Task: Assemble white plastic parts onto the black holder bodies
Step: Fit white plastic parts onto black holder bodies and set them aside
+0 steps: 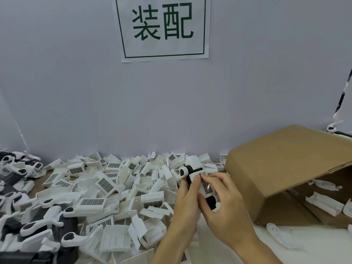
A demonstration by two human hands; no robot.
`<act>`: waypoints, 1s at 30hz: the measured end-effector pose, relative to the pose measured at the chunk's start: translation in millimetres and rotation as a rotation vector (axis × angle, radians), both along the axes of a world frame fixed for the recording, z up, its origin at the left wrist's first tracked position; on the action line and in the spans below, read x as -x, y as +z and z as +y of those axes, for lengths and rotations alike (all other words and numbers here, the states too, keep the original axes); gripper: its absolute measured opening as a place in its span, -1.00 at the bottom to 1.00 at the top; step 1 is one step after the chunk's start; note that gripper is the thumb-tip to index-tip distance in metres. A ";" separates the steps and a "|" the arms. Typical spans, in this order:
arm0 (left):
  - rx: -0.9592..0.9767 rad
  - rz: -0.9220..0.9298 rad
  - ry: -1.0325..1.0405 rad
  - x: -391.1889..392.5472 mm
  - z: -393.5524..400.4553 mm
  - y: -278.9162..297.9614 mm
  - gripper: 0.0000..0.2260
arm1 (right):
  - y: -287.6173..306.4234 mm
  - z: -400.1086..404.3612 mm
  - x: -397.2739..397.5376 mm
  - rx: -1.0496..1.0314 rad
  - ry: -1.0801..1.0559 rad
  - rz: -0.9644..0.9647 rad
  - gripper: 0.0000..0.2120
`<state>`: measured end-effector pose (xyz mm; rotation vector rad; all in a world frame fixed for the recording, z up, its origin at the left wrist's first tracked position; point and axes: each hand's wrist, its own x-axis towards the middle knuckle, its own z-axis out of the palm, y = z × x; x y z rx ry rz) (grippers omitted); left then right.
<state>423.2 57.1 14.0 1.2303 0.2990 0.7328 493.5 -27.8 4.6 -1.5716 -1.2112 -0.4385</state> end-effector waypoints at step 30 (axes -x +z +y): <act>0.035 0.031 0.052 6.2 1.8 2.5 -0.78 | 3.0 -0.5 5.2 0.148 0.049 -0.009 -0.60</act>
